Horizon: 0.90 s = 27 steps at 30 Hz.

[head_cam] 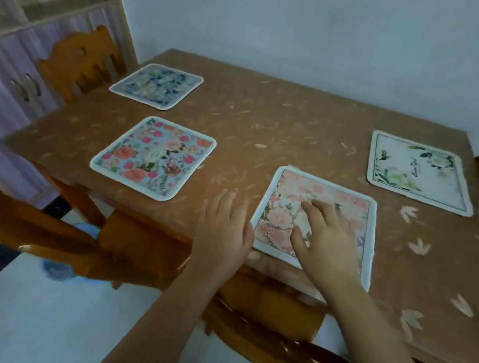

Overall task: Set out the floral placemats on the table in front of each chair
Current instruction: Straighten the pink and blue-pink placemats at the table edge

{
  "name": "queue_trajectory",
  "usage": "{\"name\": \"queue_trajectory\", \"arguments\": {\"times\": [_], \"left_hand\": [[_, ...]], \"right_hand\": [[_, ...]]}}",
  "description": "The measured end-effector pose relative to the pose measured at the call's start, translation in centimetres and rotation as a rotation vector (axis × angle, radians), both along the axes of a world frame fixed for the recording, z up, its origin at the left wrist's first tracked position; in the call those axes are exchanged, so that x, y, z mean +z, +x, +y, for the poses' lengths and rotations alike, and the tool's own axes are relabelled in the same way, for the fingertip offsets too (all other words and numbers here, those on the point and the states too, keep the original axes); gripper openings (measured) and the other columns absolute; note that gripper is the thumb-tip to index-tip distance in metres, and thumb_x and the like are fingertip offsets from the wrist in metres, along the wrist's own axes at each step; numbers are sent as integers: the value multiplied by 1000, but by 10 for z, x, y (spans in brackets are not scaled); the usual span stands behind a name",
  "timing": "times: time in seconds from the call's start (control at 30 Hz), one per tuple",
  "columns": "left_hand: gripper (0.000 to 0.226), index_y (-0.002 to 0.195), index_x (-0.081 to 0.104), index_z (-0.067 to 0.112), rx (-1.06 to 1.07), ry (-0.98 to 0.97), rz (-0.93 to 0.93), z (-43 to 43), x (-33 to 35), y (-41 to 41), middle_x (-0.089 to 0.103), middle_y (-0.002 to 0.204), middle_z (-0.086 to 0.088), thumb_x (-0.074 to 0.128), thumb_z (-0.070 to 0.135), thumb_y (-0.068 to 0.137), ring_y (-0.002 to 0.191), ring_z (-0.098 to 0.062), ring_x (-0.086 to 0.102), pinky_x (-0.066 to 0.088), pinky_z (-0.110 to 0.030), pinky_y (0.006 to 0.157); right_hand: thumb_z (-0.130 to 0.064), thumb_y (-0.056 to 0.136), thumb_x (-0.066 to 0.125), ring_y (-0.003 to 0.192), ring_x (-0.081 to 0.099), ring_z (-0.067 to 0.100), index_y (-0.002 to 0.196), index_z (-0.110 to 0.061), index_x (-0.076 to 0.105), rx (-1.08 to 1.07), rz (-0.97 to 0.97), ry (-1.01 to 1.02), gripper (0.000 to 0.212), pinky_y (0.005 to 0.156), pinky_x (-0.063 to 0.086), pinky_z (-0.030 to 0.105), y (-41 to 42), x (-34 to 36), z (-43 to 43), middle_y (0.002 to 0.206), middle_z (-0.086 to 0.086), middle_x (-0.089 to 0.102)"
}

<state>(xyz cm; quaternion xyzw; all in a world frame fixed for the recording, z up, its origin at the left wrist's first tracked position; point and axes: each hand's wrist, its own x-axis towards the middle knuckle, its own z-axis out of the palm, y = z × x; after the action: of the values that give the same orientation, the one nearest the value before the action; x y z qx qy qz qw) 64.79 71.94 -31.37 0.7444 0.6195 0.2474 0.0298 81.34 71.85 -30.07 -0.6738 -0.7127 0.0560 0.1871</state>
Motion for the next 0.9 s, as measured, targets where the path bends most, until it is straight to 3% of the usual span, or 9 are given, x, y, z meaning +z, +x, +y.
{"name": "queue_trajectory", "arguments": {"times": [0.27,0.43,0.63,0.9], "left_hand": [[40,125,46,10,-359,-103,53,64,-38,1,47,134,-11,50,24,88,129,-28,36,26,-49,108],[39,126,46,11,-519,-240,63,72,-74,19,46,133,-9,49,25,90,127,-24,36,27,-42,108],[40,126,46,13,-537,-343,132,85,-117,28,44,135,-6,51,28,90,128,-21,33,23,-39,109],[36,120,50,13,-639,-369,247,93,-155,45,49,122,-5,54,27,87,118,-23,39,28,-35,103]], "right_hand": [[-24,80,63,111,53,37,117,-6,55,-241,-89,-16,42,94,41,51,0,-25,10,122,17,59],[-25,81,60,115,50,33,118,-10,54,-291,-101,-168,40,99,38,50,18,-62,6,124,12,57],[-26,81,62,120,46,33,121,-11,53,-285,-72,-268,44,102,33,48,48,-102,11,127,13,55],[-31,80,62,122,45,31,120,-13,53,-217,-30,-356,45,102,35,46,75,-146,14,129,10,53]]}}
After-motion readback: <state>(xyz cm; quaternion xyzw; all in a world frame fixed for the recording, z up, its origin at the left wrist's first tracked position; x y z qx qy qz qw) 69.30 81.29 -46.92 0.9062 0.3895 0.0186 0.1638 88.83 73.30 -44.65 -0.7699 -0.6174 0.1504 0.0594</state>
